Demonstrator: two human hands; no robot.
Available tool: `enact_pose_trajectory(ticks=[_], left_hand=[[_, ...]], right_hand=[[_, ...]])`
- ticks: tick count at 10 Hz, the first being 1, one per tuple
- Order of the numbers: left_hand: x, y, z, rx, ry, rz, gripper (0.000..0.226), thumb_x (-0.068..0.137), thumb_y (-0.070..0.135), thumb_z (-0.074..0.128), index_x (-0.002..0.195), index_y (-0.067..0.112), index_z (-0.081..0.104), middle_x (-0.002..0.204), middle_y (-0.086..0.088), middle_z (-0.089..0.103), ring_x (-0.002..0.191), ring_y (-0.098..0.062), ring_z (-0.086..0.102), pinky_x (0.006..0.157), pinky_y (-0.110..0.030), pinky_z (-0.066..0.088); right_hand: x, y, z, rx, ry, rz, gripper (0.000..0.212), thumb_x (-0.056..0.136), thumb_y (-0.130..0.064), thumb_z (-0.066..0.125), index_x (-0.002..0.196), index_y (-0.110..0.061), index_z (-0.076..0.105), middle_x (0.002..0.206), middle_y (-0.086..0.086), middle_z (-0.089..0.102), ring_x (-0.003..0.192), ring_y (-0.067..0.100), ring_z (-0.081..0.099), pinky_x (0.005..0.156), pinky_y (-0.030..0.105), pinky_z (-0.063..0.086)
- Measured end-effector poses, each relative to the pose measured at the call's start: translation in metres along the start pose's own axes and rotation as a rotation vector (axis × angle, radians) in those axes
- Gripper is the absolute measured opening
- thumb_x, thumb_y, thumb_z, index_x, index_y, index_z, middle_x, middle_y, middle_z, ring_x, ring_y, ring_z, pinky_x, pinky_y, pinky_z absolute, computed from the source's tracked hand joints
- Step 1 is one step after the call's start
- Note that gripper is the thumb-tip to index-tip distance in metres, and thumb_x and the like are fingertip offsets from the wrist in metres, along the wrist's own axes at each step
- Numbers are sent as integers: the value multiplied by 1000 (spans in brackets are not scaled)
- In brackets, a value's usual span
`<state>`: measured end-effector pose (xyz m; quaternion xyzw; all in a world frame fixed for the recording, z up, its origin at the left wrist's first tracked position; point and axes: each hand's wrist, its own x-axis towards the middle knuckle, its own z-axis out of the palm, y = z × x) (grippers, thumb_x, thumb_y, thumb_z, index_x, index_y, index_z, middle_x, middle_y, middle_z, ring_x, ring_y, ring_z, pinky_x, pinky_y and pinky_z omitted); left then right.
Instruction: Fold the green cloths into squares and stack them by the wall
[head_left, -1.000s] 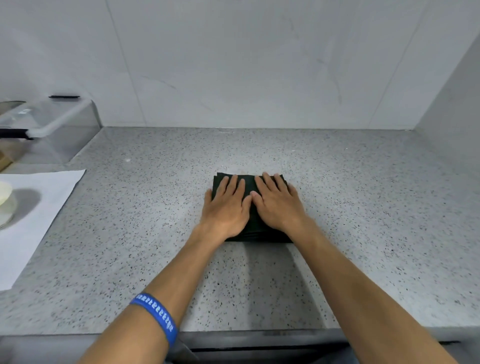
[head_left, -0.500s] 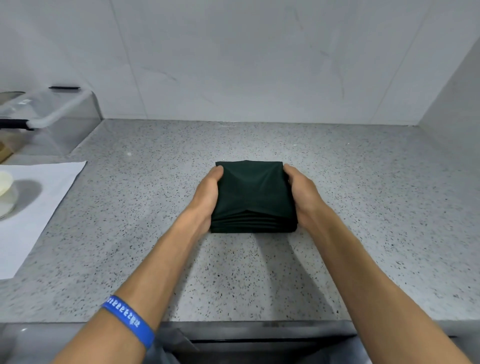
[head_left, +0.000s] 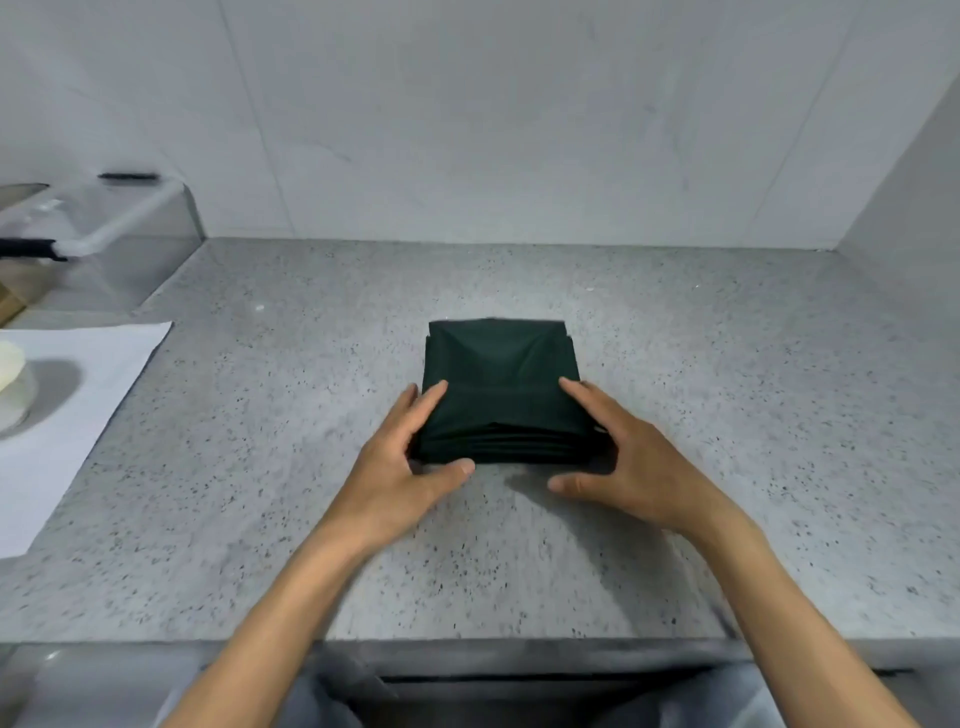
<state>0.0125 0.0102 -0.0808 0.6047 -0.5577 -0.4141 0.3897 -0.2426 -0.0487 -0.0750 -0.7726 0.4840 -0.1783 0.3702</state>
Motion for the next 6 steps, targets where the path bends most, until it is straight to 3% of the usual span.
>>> enact_pose_trajectory(ticks=[1, 2, 4, 6], left_hand=[[-12, -11, 14, 23, 145, 72, 58, 89, 22, 70, 137, 46, 49, 153, 24, 30, 126, 12, 43, 110, -18, 36], [-9, -12, 15, 9, 221, 81, 50, 90, 17, 68, 134, 40, 56, 149, 18, 42, 130, 7, 42, 112, -19, 32], [-8, -14, 12, -29, 268, 76, 43, 92, 9, 66, 129, 31, 62, 124, 18, 64, 113, 9, 58, 104, -21, 45], [-24, -8, 9, -80, 327, 10, 44, 90, 7, 66, 126, 33, 63, 115, 23, 67, 106, 11, 60, 102, -25, 49]], right_hand=[[-6, 14, 13, -22, 219, -104, 71, 80, -35, 78, 141, -43, 44, 150, -17, 40, 135, -1, 40, 117, 31, 32], [-4, 19, 16, 72, 336, -125, 57, 82, -20, 77, 133, -34, 57, 135, -17, 57, 122, -3, 54, 109, 32, 44], [-6, 22, 14, 319, 311, -70, 50, 75, -14, 80, 122, -26, 66, 127, -11, 64, 110, 0, 63, 99, 25, 51], [-11, 18, 12, 317, 334, 5, 50, 77, -19, 79, 124, -29, 64, 117, -12, 69, 106, -1, 65, 97, 30, 53]])
